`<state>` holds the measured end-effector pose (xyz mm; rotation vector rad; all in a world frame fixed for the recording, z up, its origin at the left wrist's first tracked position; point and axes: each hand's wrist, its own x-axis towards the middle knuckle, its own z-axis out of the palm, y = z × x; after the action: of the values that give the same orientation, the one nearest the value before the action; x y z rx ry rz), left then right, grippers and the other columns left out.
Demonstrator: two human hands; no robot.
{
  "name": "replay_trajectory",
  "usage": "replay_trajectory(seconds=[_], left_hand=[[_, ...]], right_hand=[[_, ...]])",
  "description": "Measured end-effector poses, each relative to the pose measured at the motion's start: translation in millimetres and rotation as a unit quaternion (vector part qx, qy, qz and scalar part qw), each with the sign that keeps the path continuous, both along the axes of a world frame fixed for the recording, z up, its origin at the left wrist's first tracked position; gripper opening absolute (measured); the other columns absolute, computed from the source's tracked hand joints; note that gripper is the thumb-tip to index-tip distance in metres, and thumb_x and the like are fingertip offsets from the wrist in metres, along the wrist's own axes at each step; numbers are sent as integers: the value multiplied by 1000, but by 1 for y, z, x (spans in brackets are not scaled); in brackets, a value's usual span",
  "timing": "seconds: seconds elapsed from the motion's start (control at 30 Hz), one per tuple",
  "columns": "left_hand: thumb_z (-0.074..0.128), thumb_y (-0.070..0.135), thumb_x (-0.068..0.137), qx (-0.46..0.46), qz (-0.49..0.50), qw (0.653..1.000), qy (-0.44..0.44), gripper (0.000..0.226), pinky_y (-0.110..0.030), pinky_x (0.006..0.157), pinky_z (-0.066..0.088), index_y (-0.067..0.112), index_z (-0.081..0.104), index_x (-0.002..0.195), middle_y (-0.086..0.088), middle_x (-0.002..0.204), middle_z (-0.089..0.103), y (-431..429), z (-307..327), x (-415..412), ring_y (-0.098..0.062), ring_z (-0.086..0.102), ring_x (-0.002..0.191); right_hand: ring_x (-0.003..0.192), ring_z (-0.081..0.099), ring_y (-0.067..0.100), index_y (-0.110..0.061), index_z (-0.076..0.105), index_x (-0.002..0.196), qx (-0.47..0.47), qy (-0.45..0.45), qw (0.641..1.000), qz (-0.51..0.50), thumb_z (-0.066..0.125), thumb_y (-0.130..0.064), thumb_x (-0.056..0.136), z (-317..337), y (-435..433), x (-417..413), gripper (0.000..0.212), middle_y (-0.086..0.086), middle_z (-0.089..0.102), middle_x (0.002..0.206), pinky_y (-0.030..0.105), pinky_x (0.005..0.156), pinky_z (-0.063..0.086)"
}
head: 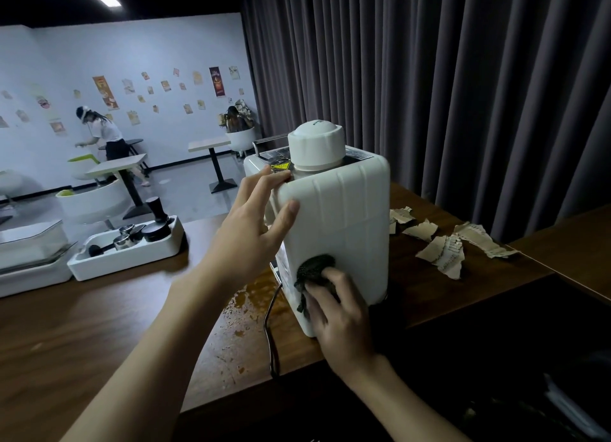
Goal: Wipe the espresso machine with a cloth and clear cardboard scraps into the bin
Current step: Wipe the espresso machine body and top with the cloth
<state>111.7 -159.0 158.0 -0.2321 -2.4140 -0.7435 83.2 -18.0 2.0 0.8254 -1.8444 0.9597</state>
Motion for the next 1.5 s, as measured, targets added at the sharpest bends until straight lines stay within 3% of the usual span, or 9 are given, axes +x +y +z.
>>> replay_trajectory(seconds=[0.07, 0.3, 0.47, 0.6, 0.77, 0.87, 1.13, 1.33, 1.5], left_hand=[[43, 58, 94, 6, 0, 1000, -1, 50, -25, 90, 50, 39, 39, 140, 10, 149, 33, 0, 0, 1, -9, 47, 123], [44, 57, 95, 11, -1, 1000, -7, 49, -35, 95, 53, 40, 38, 140, 10, 149, 30, 2, -1, 0, -12, 47, 123], [45, 55, 96, 16, 1, 1000, 5, 48, -31, 92, 50, 38, 38, 141, 8, 146, 33, 2, -3, -2, -13, 46, 126], [45, 58, 93, 18, 5, 1000, 4, 50, -28, 89, 49, 39, 39, 140, 8, 144, 35, 2, -4, -3, -14, 47, 125], [47, 55, 95, 15, 7, 1000, -2, 47, -39, 98, 50, 42, 38, 139, 10, 147, 32, 2, -3, -2, -12, 45, 126], [46, 56, 95, 19, 3, 1000, -3, 48, -37, 97, 50, 40, 38, 140, 10, 148, 31, 3, -3, -3, -11, 42, 127], [47, 54, 96, 16, 5, 1000, 10, 46, -32, 93, 48, 40, 38, 139, 9, 147, 32, 1, -6, -3, -12, 42, 129], [47, 55, 97, 17, 8, 1000, 14, 46, -33, 97, 46, 40, 38, 139, 11, 147, 32, 2, -6, -4, -7, 39, 130], [49, 50, 97, 30, 9, 999, 25, 44, -41, 107, 43, 38, 40, 138, 8, 147, 33, 4, -8, -6, -11, 33, 142]], right_hand=[[93, 65, 32, -5, 72, 101, 10, -7, 1000, -15, 71, -5, 85, 1, 12, -10, 17, 15, 63, 111, 40, 80, 56], [93, 61, 19, -1, 69, 96, -179, -100, 974, -96, 69, 0, 85, 4, 39, -35, 11, 10, 57, 104, 29, 77, 54], [85, 61, 25, -11, 66, 97, -38, -72, 996, -47, 67, -11, 87, -25, 4, 2, 10, 6, 55, 100, 33, 70, 55], [79, 61, 26, -9, 68, 96, 63, -32, 997, -16, 79, -4, 76, -30, 17, -5, 23, 10, 59, 93, 34, 67, 55], [79, 60, 22, -3, 66, 91, -126, -144, 977, -98, 70, 4, 82, -20, 48, -30, 11, 6, 53, 94, 25, 66, 47], [82, 61, 21, -4, 65, 91, -155, -159, 969, -109, 66, 2, 86, -22, 36, -20, 7, 5, 53, 97, 25, 67, 48], [78, 63, 29, -11, 65, 90, 119, -87, 989, -16, 76, -6, 80, -46, 21, 7, 16, 10, 58, 94, 36, 66, 57], [79, 58, 21, -3, 62, 90, -144, -211, 960, -116, 66, 5, 85, -28, 47, -23, 10, 4, 51, 96, 13, 68, 38], [86, 62, 22, -8, 64, 93, -65, -201, 974, -77, 66, -3, 88, -37, 19, 12, 7, 4, 54, 101, 27, 71, 50]])
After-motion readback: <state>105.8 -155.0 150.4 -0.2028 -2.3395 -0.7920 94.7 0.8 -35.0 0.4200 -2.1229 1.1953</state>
